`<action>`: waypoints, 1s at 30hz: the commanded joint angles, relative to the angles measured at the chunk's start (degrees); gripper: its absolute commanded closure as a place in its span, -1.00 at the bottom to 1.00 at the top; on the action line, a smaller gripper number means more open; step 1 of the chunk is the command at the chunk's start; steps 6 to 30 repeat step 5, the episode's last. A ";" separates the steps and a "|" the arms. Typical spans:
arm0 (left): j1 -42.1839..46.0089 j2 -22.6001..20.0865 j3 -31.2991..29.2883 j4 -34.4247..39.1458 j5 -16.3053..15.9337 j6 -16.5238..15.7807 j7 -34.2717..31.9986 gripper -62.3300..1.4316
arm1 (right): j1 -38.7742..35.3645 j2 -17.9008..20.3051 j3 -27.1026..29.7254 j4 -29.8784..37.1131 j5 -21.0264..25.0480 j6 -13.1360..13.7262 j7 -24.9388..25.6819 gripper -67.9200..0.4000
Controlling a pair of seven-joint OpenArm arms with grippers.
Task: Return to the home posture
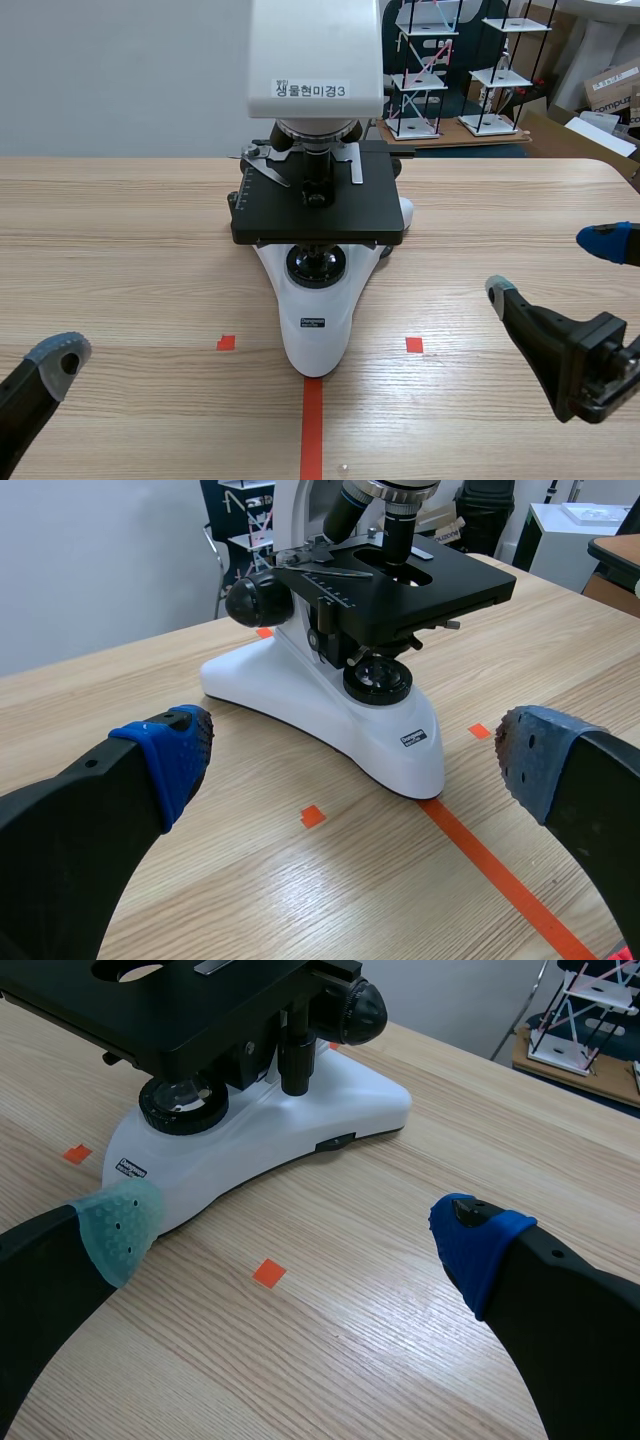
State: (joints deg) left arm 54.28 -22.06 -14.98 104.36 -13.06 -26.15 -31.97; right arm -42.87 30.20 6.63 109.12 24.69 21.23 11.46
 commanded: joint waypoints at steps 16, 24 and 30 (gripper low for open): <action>-0.04 0.26 -0.04 0.96 -0.79 0.04 -1.18 -0.92 | -0.02 0.74 0.48 1.18 0.42 -0.22 0.87 -0.72; -0.04 0.26 -0.04 0.96 -0.79 0.04 -1.18 -0.92 | -0.02 0.74 0.48 1.18 0.42 -0.22 0.87 -0.72; -0.04 0.26 -0.04 0.96 -0.79 0.04 -1.18 -0.92 | -0.02 0.74 0.48 1.18 0.42 -0.22 0.87 -0.72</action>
